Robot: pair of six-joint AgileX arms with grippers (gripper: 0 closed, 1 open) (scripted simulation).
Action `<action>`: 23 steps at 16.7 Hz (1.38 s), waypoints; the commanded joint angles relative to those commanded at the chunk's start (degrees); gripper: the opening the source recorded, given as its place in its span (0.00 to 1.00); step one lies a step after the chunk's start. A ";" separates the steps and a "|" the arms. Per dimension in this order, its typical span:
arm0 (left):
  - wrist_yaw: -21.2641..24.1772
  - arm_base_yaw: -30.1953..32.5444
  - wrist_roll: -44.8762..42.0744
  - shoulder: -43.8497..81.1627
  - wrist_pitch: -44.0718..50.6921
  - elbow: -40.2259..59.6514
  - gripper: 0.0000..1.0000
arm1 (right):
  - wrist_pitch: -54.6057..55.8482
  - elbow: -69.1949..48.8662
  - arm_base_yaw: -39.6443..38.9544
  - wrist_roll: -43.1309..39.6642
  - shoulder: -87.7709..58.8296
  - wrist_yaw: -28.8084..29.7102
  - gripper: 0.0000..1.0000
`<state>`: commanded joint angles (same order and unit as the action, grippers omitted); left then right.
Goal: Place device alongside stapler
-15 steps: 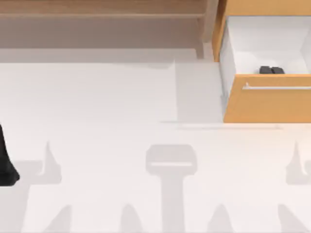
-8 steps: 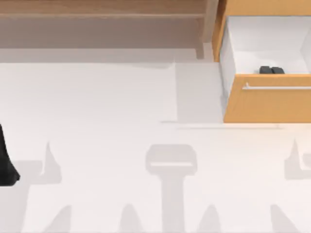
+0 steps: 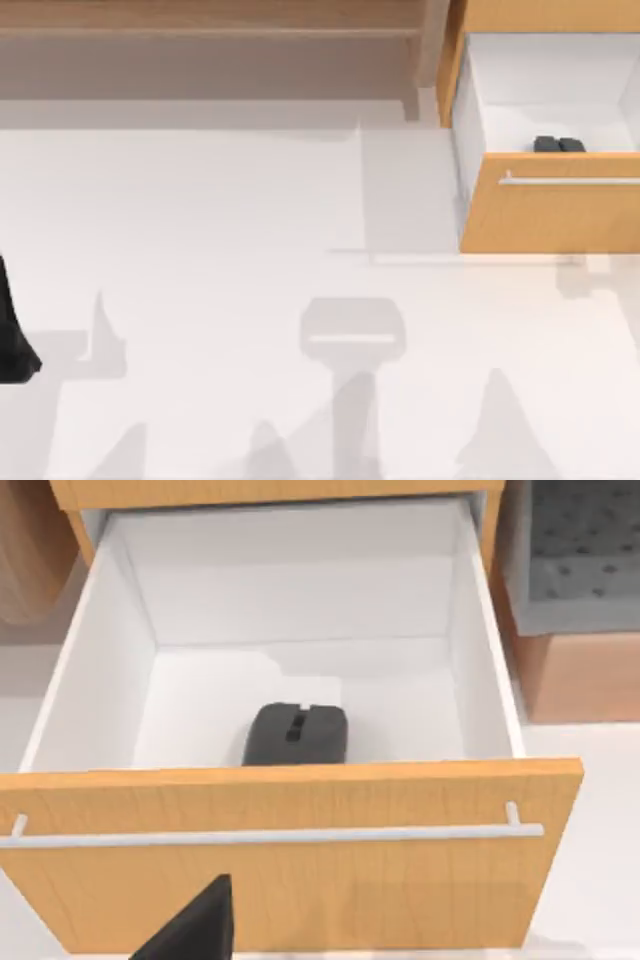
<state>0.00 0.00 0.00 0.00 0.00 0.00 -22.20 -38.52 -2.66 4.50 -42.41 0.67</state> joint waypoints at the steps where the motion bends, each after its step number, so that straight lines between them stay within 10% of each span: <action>1: 0.00 0.00 0.00 0.00 0.00 0.00 1.00 | -2.64 -4.76 -0.36 0.49 -5.59 0.04 1.00; 14: 0.00 0.00 0.00 0.00 0.00 0.00 1.00 | -34.35 -63.83 -4.55 7.54 -75.66 0.98 1.00; 23: 0.00 0.00 0.00 0.00 0.00 0.00 1.00 | -45.00 -83.45 -5.27 10.11 -96.51 0.95 1.00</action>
<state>0.00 0.00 0.00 0.00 0.00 0.00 -67.20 -121.97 -7.93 14.61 -138.91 1.62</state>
